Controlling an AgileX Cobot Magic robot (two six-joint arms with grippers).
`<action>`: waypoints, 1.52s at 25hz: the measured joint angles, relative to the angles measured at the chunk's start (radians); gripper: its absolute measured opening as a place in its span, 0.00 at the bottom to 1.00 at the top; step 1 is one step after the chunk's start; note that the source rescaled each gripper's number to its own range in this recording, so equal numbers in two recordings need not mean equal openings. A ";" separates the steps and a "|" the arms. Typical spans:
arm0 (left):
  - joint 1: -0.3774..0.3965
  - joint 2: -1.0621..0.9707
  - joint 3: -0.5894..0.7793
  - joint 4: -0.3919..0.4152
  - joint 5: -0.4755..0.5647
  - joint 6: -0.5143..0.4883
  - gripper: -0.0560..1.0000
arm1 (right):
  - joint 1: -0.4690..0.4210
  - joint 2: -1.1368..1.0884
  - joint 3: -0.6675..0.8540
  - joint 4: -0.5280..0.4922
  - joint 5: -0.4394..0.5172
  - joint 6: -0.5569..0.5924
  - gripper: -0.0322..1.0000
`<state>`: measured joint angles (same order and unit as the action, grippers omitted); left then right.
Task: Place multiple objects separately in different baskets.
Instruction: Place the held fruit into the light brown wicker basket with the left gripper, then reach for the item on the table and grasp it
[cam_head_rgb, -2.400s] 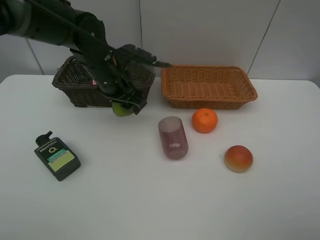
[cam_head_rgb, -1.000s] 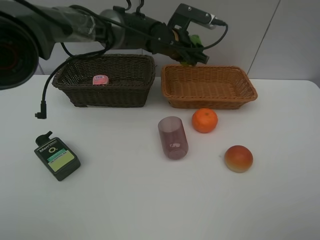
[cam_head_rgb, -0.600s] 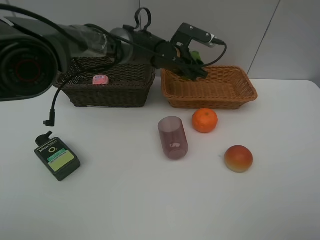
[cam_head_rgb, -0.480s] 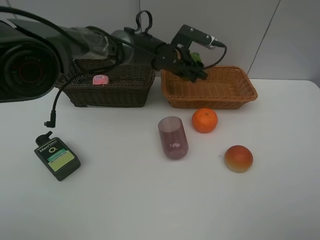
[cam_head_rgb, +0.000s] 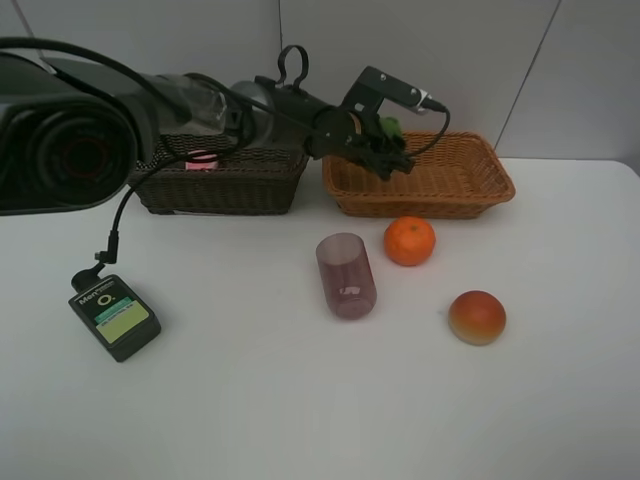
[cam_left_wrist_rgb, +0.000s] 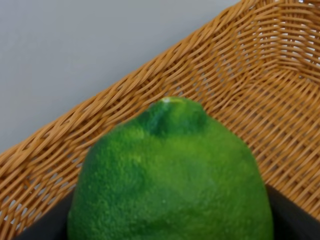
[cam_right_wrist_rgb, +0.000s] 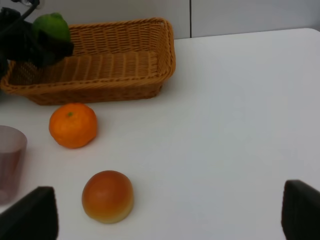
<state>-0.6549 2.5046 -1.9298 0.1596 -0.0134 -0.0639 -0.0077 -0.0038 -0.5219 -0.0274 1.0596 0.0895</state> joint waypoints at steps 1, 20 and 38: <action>0.000 0.000 0.000 0.000 -0.002 0.000 0.69 | 0.000 0.000 0.000 0.000 0.000 0.000 0.94; -0.012 -0.032 -0.006 -0.005 0.048 -0.001 1.00 | 0.000 0.000 0.000 0.001 0.000 0.000 0.94; -0.015 -0.358 -0.008 -0.070 0.909 -0.004 1.00 | 0.000 0.000 0.000 0.001 0.000 0.000 0.94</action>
<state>-0.6701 2.1464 -1.9380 0.0894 0.8955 -0.0683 -0.0077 -0.0038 -0.5219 -0.0264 1.0596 0.0895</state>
